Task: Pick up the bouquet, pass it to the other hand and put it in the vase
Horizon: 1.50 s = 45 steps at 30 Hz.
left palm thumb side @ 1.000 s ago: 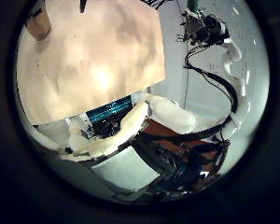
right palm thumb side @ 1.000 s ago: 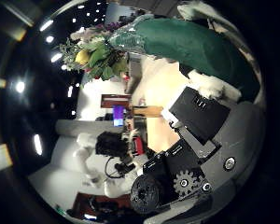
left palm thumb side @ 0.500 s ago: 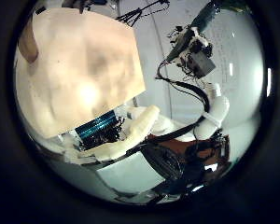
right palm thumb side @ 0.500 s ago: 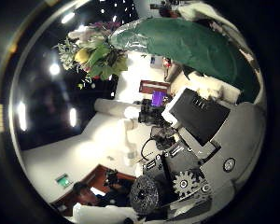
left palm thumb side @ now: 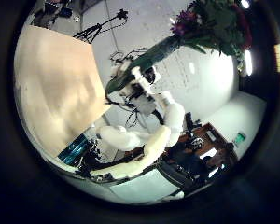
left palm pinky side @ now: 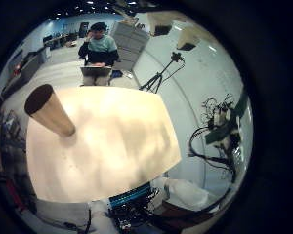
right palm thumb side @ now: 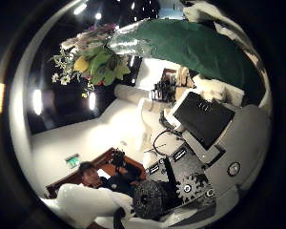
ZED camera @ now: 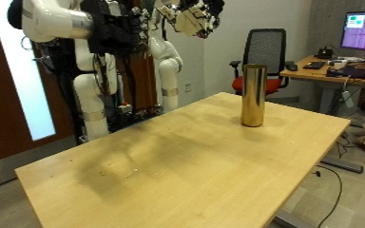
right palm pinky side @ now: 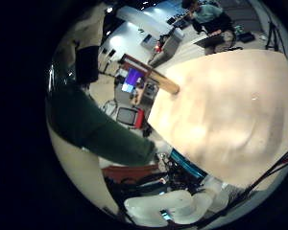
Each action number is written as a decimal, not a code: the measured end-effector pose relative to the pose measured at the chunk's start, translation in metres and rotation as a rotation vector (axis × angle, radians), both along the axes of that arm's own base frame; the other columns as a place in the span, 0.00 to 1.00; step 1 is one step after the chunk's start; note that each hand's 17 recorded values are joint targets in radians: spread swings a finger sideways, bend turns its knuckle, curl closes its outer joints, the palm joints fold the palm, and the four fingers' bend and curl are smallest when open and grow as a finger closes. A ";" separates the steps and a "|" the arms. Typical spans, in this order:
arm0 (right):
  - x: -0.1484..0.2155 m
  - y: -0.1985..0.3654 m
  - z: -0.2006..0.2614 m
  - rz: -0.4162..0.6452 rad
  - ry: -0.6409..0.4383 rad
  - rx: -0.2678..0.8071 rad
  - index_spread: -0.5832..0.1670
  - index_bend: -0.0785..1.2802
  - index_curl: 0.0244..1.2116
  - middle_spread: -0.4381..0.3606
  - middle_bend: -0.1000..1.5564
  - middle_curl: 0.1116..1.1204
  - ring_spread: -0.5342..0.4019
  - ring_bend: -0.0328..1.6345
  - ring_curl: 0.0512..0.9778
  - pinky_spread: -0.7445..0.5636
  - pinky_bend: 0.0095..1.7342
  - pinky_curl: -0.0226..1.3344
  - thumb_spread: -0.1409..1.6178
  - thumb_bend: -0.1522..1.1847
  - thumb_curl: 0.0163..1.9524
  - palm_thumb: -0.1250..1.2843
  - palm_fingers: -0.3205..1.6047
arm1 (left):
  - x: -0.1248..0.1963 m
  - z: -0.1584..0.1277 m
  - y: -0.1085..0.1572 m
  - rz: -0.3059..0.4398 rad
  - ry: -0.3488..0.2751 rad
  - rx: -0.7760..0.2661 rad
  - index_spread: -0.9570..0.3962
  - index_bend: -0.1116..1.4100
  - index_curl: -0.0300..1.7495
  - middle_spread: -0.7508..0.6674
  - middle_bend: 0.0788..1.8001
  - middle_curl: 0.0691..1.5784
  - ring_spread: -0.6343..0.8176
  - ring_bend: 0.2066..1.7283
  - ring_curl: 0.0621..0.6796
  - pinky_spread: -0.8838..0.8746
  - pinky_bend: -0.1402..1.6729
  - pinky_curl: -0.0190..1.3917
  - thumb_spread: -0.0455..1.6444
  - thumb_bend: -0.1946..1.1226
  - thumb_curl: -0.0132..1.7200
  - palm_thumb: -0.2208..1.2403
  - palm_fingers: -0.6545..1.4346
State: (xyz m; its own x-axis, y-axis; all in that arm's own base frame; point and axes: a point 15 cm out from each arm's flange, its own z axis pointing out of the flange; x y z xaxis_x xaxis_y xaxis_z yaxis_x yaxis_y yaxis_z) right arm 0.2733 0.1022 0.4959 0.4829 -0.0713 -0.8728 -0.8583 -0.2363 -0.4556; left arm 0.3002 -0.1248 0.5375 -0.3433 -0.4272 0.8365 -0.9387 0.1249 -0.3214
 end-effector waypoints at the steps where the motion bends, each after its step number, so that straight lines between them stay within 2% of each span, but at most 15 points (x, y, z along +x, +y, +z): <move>1: -0.002 0.005 -0.002 0.018 0.001 0.004 0.37 0.77 0.90 0.39 0.88 0.64 0.39 0.90 0.61 0.40 0.67 0.69 0.25 0.10 0.50 0.94 0.75 | 0.001 0.002 0.000 -0.004 0.006 -0.023 0.86 0.18 0.19 0.73 0.11 0.18 0.69 0.32 0.14 0.71 0.26 0.22 0.47 0.12 0.19 0.22 0.43; 8: 0.001 0.036 -0.013 0.071 -0.016 -0.025 0.37 0.78 0.90 0.39 0.89 0.64 0.39 0.90 0.61 0.39 0.66 0.72 0.24 0.10 0.50 0.94 0.75 | 0.002 0.008 -0.009 -0.081 0.067 -0.130 0.89 0.18 0.18 0.74 0.11 0.18 0.72 0.32 0.14 0.74 0.26 0.22 0.46 0.12 0.20 0.22 0.42; 14: 0.007 0.052 -0.020 0.077 -0.020 -0.054 0.37 0.78 0.90 0.39 0.89 0.64 0.38 0.90 0.62 0.39 0.65 0.73 0.24 0.10 0.50 0.94 0.75 | -0.008 0.005 -0.018 -0.148 0.111 -0.137 0.90 0.17 0.18 0.74 0.14 0.19 0.73 0.32 0.14 0.75 0.26 0.22 0.45 0.12 0.20 0.23 0.43; 22: 0.014 0.069 -0.028 0.087 -0.030 -0.083 0.38 0.78 0.89 0.39 0.89 0.64 0.38 0.90 0.62 0.38 0.64 0.76 0.24 0.10 0.50 0.94 0.75 | -0.011 0.001 -0.023 -0.186 0.147 -0.135 0.91 0.17 0.18 0.70 0.20 0.20 0.74 0.32 0.12 0.75 0.24 0.21 0.45 0.12 0.21 0.25 0.44; 27: 0.012 0.073 -0.028 0.098 -0.032 -0.084 0.38 0.78 0.89 0.39 0.89 0.64 0.38 0.89 0.62 0.38 0.64 0.76 0.24 0.10 0.50 0.94 0.75 | -0.012 -0.001 -0.025 -0.192 0.172 -0.135 0.91 0.18 0.18 0.65 0.22 0.21 0.72 0.31 0.12 0.74 0.23 0.21 0.45 0.12 0.21 0.26 0.46; 40: 0.014 0.073 -0.034 0.105 -0.020 -0.087 0.38 0.78 0.89 0.39 0.88 0.64 0.38 0.89 0.62 0.37 0.63 0.78 0.24 0.10 0.50 0.94 0.75 | -0.006 0.007 -0.020 -0.173 0.168 -0.152 0.90 0.18 0.19 0.59 0.25 0.22 0.70 0.31 0.10 0.72 0.22 0.21 0.45 0.12 0.21 0.27 0.47; 45: 0.014 0.072 -0.035 0.106 -0.019 -0.091 0.38 0.78 0.89 0.39 0.88 0.64 0.38 0.89 0.62 0.37 0.62 0.78 0.24 0.10 0.50 0.94 0.76 | -0.004 0.011 -0.021 -0.174 0.175 -0.170 0.89 0.18 0.19 0.52 0.30 0.24 0.67 0.31 0.09 0.71 0.21 0.21 0.46 0.12 0.20 0.28 0.49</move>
State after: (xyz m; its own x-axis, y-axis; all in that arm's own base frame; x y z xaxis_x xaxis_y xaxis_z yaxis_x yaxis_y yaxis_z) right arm 0.2871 0.1744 0.4606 0.5083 -0.0971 -0.8557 -0.8176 -0.3664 -0.4441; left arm 0.2962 -0.1455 0.5485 -0.2433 -0.2233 0.9439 -0.9508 0.2473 -0.1866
